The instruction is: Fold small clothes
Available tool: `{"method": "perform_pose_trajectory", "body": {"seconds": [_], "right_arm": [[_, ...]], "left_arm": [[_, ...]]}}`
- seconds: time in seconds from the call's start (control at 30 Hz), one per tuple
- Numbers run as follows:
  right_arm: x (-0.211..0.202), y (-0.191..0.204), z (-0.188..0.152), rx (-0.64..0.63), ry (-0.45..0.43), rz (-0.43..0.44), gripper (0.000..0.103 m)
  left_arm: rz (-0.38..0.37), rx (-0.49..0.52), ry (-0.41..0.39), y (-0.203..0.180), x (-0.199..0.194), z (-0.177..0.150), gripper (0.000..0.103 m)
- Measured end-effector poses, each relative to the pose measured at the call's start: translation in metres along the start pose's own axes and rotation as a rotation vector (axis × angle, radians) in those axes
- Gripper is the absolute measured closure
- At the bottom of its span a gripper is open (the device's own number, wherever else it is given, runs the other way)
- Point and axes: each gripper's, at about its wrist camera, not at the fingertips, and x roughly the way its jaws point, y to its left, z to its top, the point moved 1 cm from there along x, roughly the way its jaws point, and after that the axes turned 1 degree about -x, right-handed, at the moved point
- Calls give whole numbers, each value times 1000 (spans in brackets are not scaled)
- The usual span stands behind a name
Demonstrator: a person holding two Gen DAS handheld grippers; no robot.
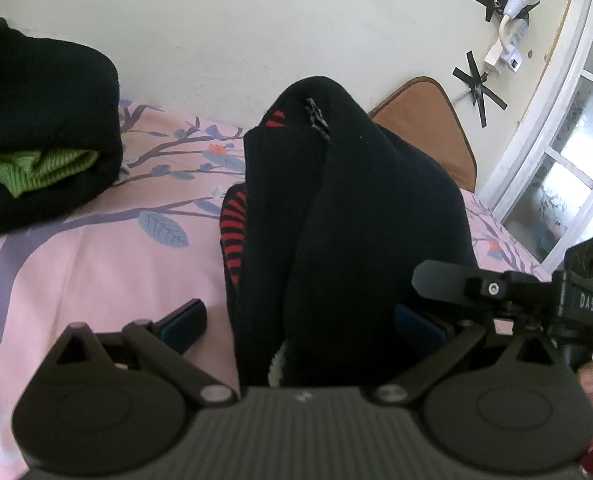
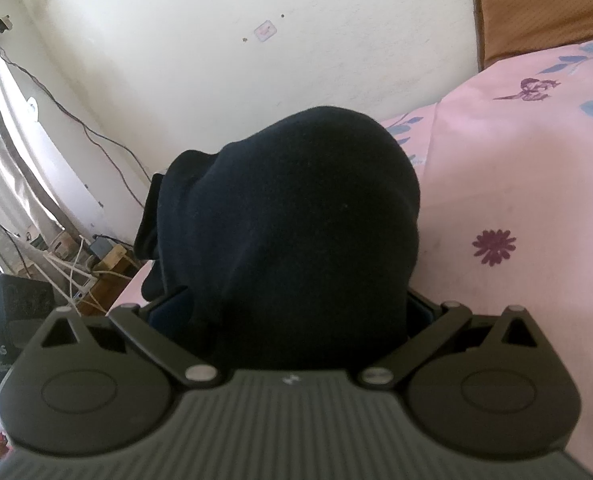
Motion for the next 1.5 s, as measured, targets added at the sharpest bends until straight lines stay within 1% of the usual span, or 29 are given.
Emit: {"method": "perform_pose_trajectory", "body": {"seconds": [0.37, 0.87, 1.03, 1.2, 1.3, 1.4, 1.43, 1.5], "right_arm": [[-1, -1, 3, 6, 35, 30, 0], [-2, -2, 2, 1, 29, 27, 0], [-2, 0, -1, -2, 1, 19, 0], [-1, 0, 0, 3, -2, 21, 0], [1, 0, 3, 7, 17, 18, 0], [3, 2, 5, 10, 40, 6, 0], [3, 2, 5, 14, 46, 6, 2], [2, -1, 6, 46, 47, -4, 18]], "left_arm": [[-19, 1, 1, 4, -1, -1, 0], [-39, -18, -10, 8, -5, -2, 0], [-43, -23, -11, 7, -5, -3, 0], [-53, -33, -7, 9, -5, -2, 0], [-59, -54, -3, 12, -6, 0, 0], [-50, -62, 9, 11, -5, 2, 0], [-44, -70, 9, 10, -5, 1, 1], [-52, -89, 4, 8, -7, -1, 6]]}}
